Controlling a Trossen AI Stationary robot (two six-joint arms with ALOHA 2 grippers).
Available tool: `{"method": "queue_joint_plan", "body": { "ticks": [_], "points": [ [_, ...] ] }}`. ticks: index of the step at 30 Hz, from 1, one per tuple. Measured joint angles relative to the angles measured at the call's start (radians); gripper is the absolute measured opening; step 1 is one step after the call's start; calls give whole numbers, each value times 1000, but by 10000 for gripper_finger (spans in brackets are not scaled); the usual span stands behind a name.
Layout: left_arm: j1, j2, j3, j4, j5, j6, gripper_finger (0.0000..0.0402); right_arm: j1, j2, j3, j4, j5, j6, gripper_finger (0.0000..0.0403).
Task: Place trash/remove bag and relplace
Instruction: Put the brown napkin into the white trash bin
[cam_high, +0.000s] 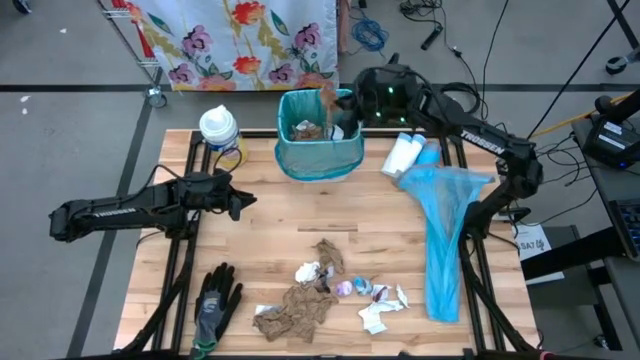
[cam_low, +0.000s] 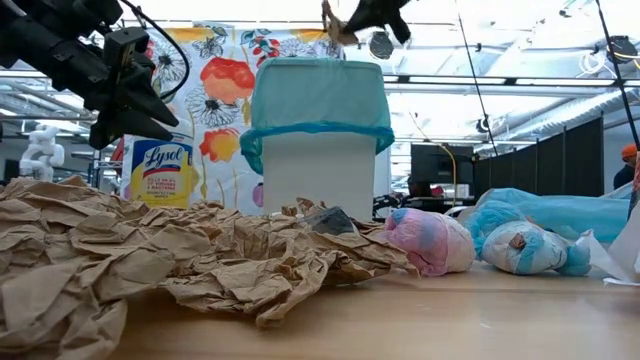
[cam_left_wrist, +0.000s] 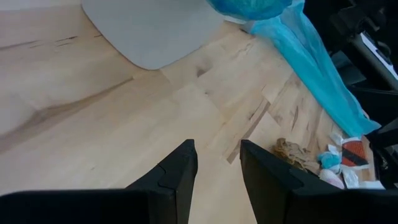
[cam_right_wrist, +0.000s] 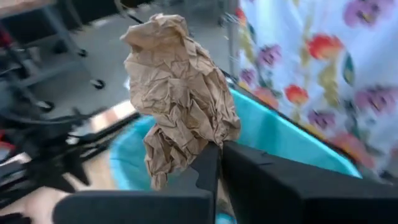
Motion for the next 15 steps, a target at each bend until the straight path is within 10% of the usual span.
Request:
{"method": "queue_joint_plan", "body": {
  "ticks": [15],
  "points": [
    [0, 0, 0, -2, 6, -2, 127, -63, 14, -1, -82, -48, 53, 140]
  ]
}}
